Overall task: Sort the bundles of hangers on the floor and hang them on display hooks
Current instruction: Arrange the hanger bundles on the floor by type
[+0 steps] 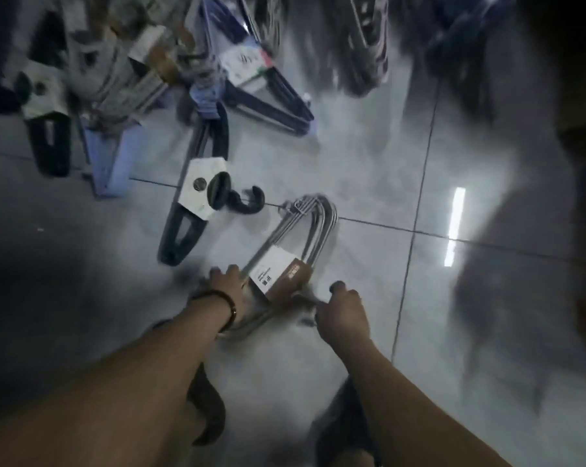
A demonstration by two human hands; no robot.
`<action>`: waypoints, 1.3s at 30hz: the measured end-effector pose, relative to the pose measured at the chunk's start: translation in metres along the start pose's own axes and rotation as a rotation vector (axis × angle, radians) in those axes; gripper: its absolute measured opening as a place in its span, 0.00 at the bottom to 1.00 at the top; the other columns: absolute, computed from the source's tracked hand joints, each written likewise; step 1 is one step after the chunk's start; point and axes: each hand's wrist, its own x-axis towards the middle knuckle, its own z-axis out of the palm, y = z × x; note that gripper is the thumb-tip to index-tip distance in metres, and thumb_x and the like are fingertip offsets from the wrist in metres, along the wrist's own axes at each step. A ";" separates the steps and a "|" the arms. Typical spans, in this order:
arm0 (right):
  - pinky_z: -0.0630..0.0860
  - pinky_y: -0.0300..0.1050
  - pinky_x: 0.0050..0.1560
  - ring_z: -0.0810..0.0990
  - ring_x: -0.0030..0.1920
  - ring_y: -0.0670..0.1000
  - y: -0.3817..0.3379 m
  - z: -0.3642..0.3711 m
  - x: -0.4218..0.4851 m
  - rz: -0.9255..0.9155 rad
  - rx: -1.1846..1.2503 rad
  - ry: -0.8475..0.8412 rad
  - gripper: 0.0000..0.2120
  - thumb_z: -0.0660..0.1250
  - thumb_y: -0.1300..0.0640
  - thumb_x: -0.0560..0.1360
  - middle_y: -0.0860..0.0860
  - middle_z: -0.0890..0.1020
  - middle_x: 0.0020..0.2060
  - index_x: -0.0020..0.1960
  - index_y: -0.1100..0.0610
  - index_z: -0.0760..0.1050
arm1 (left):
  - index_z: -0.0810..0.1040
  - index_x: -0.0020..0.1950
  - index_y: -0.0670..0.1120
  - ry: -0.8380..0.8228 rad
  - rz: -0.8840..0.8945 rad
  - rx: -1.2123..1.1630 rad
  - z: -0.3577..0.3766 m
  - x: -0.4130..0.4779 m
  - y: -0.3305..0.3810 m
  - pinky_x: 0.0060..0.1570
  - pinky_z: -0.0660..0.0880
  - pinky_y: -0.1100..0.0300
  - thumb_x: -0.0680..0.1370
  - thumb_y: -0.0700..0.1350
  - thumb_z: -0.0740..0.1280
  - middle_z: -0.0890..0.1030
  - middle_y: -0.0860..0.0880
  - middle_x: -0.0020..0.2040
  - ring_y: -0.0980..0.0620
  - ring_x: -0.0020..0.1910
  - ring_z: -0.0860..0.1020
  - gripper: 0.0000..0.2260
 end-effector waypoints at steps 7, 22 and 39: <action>0.76 0.54 0.52 0.81 0.58 0.64 -0.026 0.037 0.134 -0.185 0.105 0.311 0.26 0.64 0.38 0.80 0.60 0.79 0.57 0.64 0.59 0.66 | 0.66 0.71 0.42 0.081 0.207 0.274 0.063 0.103 0.004 0.55 0.78 0.53 0.82 0.46 0.63 0.78 0.43 0.64 0.43 0.59 0.80 0.19; 0.75 0.47 0.48 0.83 0.56 0.61 -0.070 -0.134 0.239 -0.127 -0.041 0.463 0.08 0.66 0.55 0.79 0.59 0.83 0.56 0.55 0.58 0.78 | 0.68 0.74 0.46 0.291 0.464 0.116 -0.004 0.173 0.143 0.59 0.80 0.49 0.80 0.44 0.64 0.80 0.42 0.64 0.41 0.61 0.81 0.22; 0.77 0.57 0.61 0.78 0.60 0.62 -0.042 -0.161 0.220 -0.205 -0.078 0.638 0.21 0.62 0.42 0.79 0.58 0.78 0.60 0.65 0.55 0.72 | 0.64 0.78 0.52 0.393 0.458 -0.298 -0.055 0.163 0.241 0.59 0.78 0.53 0.78 0.43 0.68 0.79 0.43 0.66 0.41 0.63 0.80 0.29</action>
